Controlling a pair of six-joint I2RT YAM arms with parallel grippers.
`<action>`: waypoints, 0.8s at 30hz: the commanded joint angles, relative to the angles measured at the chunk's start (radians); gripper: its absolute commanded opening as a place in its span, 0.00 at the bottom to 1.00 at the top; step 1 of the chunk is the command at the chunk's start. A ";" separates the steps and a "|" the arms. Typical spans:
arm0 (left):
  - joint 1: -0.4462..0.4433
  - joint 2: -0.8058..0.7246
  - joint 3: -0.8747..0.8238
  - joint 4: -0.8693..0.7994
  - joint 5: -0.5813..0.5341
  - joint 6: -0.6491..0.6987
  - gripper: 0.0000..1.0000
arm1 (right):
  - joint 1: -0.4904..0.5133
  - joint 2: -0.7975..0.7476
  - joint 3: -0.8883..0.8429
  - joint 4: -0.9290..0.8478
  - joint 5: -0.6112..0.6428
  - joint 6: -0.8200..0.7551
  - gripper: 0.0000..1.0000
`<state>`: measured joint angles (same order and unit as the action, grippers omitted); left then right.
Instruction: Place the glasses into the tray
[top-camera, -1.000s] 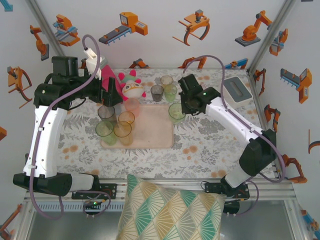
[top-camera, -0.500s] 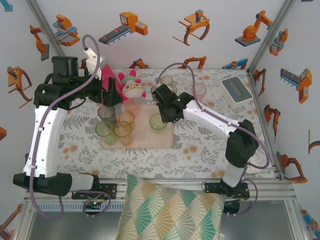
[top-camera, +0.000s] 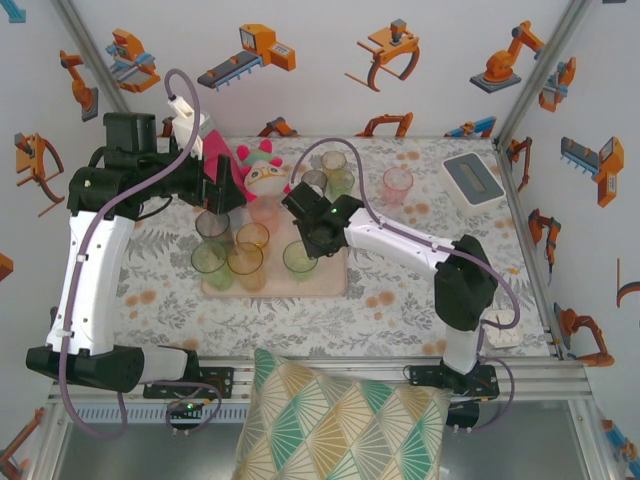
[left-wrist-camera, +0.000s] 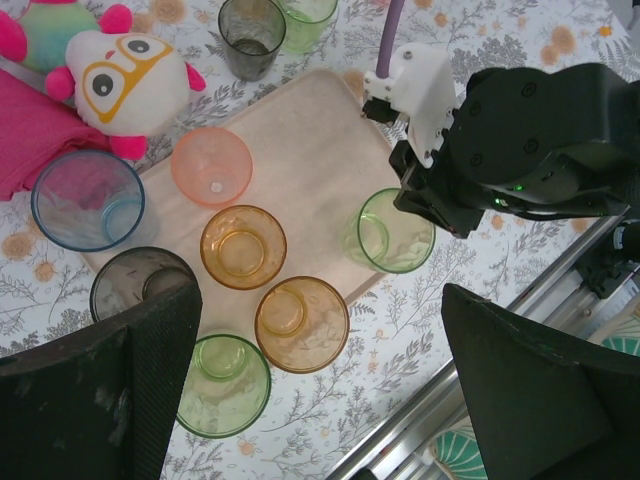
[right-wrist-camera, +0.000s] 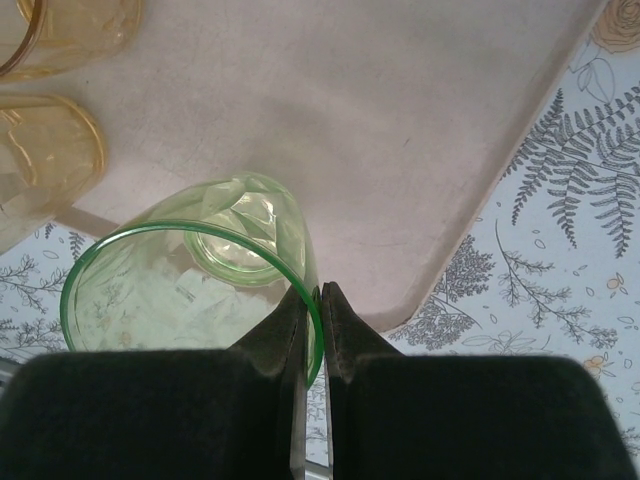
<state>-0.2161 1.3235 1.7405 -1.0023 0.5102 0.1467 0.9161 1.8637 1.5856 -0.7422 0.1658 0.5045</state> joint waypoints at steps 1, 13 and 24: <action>0.000 -0.004 0.006 0.001 0.026 0.000 0.97 | 0.020 0.020 0.032 0.024 0.011 0.030 0.11; 0.001 -0.013 0.001 0.004 0.026 -0.004 0.97 | 0.049 0.074 0.033 0.063 0.002 0.049 0.12; 0.003 -0.013 -0.002 0.008 0.027 -0.003 0.97 | 0.055 0.100 0.047 0.069 -0.014 0.052 0.12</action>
<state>-0.2153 1.3235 1.7405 -1.0023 0.5171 0.1467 0.9600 1.9610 1.6020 -0.6830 0.1532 0.5282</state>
